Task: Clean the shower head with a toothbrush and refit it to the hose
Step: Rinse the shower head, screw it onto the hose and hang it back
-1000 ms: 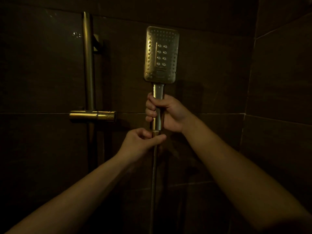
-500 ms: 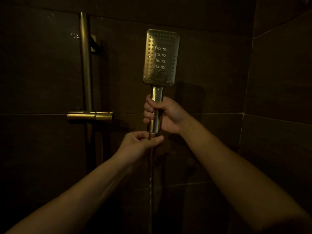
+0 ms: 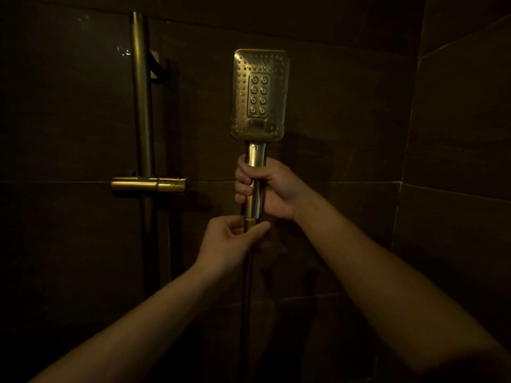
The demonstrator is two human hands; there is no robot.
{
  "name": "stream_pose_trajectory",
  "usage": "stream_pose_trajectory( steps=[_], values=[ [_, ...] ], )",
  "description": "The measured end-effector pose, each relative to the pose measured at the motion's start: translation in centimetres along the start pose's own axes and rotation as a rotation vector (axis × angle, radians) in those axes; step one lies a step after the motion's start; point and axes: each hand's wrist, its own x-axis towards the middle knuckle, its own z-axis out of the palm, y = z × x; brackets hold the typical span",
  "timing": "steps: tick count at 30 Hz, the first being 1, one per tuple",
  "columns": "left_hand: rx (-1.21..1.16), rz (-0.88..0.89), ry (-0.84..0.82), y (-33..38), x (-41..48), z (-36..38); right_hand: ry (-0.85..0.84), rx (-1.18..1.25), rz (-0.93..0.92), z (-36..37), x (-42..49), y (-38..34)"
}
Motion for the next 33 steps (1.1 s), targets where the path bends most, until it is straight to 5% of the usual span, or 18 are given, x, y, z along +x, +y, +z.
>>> stream_pose_trajectory(
  steps=[4,9,14,19,23,25,33],
  values=[
    [-0.261,-0.198,-0.267,1.1,-0.3,-1.7,0.023,0.008,0.005,-0.3,-0.2,-0.2],
    [0.14,0.035,0.079,0.2,-0.5,-0.3,0.031,0.009,0.007,0.0,-0.5,-0.1],
    [-0.435,-0.277,-0.357,1.2,-0.7,-1.4,-0.025,0.045,0.029,0.0,-0.8,0.0],
    [0.128,0.028,0.049,-0.2,-1.2,0.5,-0.032,0.044,0.032,-0.5,-1.0,0.4],
    [-0.391,-0.259,-0.309,0.8,-1.5,-0.4,-0.063,0.064,0.027,-0.4,-1.3,0.6],
    [-0.443,-0.291,-0.386,1.1,-1.5,-1.1,-0.063,0.064,0.025,-0.4,-1.4,0.4],
    [-0.078,0.001,0.22,0.1,-1.8,1.4,-0.009,0.032,0.012,0.3,-1.1,0.7]
  ],
)
